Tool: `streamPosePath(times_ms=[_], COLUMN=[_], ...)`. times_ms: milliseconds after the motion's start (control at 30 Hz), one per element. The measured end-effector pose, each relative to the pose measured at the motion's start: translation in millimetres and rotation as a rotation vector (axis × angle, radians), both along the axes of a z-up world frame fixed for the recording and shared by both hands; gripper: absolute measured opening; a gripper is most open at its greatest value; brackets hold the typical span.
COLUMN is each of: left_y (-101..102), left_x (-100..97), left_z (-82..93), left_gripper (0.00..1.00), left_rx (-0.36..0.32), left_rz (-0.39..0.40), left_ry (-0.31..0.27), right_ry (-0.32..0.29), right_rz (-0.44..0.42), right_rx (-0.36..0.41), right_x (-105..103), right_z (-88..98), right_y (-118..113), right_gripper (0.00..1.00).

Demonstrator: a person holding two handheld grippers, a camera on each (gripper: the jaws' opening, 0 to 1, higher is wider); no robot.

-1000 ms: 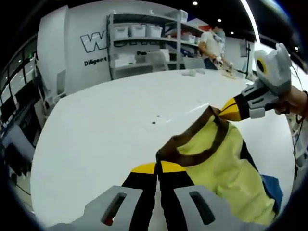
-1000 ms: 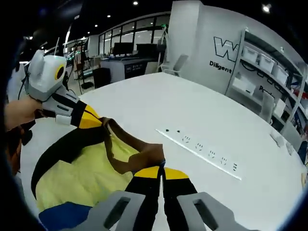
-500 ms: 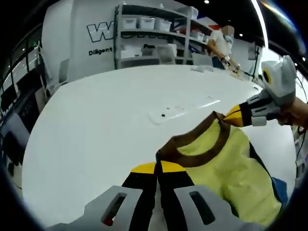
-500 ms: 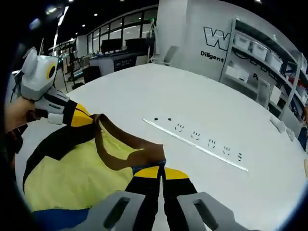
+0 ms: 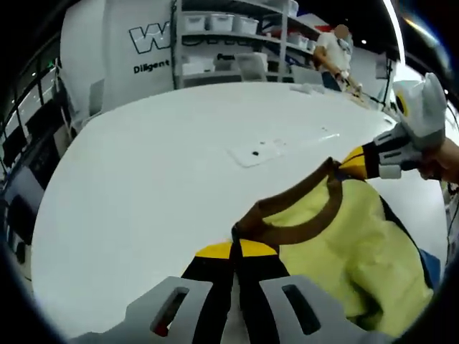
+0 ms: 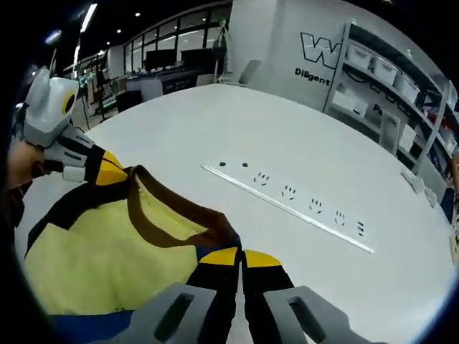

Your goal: Fold the garment on the visible template until the final outline fits inside the template.

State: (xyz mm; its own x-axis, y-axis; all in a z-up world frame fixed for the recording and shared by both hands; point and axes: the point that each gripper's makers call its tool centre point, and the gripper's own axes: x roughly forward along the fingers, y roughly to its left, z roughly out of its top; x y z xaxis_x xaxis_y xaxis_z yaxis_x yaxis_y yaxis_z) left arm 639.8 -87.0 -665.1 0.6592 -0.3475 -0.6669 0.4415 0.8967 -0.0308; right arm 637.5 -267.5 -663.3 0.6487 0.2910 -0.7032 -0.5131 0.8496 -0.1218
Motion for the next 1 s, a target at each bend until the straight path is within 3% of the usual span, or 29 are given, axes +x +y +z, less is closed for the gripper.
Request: streamPosePath(times_ms=[300, 433, 533, 633, 833, 1000], left_y=[-2.4, -3.5, -3.5, -4.0, -8.8, -16.2], left_x=[2.6, 1.7, -2.0, -7.4, -30.6, -50.6], left_z=[-1.2, 10.4, 17.7, 25.4, 39.3, 46.3], left_gripper=[0.01, 0.12, 0.18, 0.24, 0.40, 0.52], left_rx=[-0.021, -0.083, -0.100, -0.123, -0.156, -0.173], left_rz=[0.011, 0.039, 0.041, 0.041, 0.039, 0.022], left_ry=[0.000, -0.002, -0.001, 0.000, 0.003, 0.007], right_ry=[0.000, -0.025, -0.009, -0.018, 0.034, 0.039], right_rz=[-0.013, -0.067, -0.105, -0.101, -0.103, -0.062], right_rx=[0.017, 0.074, 0.159, 0.181, 0.242, 0.243], right_x=[-1.5, 0.9, -0.8, -5.5, -25.4, -45.2], right_z=[-4.5, 4.9, 12.8, 21.6, 31.6, 42.7], right_y=[1.6, -1.2, 2.8, 3.2, 12.3, 22.3], right_gripper=[0.00, 0.00, 0.13, 0.24, 0.43, 0.46])
